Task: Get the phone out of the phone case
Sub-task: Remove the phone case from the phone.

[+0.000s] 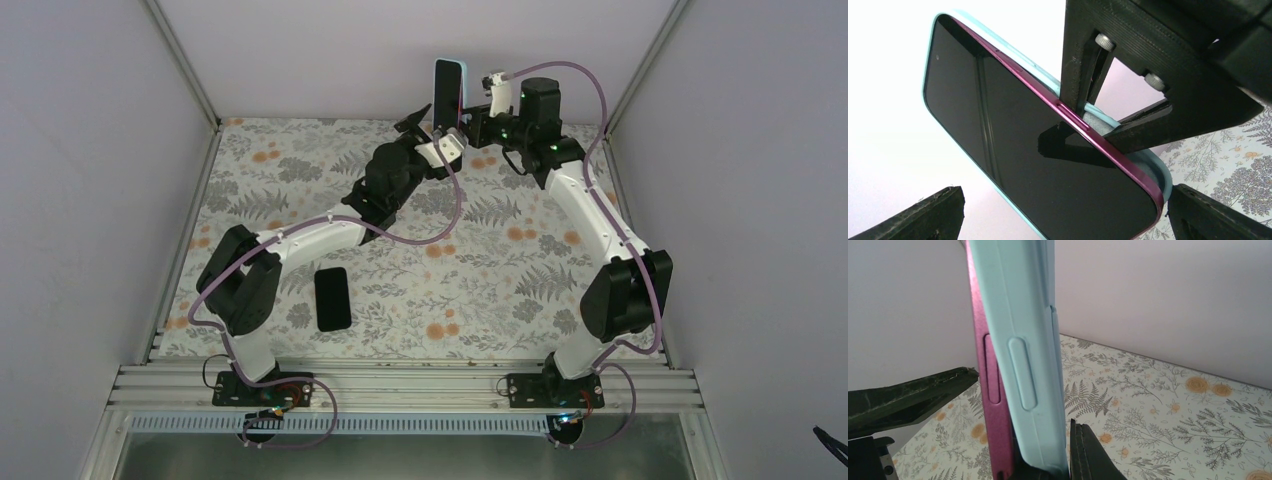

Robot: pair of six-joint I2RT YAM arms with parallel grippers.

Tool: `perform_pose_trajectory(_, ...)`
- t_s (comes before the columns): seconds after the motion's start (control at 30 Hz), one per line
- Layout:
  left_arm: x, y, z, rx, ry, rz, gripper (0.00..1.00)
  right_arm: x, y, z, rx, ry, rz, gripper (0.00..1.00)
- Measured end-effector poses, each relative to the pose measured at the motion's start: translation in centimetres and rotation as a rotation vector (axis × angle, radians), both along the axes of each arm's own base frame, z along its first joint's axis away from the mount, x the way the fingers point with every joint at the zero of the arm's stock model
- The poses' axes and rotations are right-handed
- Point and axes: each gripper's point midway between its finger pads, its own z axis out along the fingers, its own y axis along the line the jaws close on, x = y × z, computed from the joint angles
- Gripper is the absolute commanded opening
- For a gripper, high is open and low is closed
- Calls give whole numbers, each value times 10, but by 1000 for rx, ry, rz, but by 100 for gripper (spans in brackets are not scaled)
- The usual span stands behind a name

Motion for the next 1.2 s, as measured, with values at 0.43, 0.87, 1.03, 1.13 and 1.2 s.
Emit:
perform_pose_trajectory(0.43,-3,0,-4,-10,49,-45,100,0,0,0,-1,-1,0,3)
perform_pose_trajectory(0.87,1,4,6,-38,37,-21,100,1,0,1,-6,-12,1,3)
perform_pose_trajectory(1.03,2,5,9,-49,27,1,100,2,0,4,-6,-29,2,3)
perform_pose_trajectory(1.13,3,8,11,-48,15,23,100,2,1,6,-2,-39,3,3)
perform_pose_trajectory(1.2,3,10,15,-46,-11,56,100,3,2,9,1,-54,4,3)
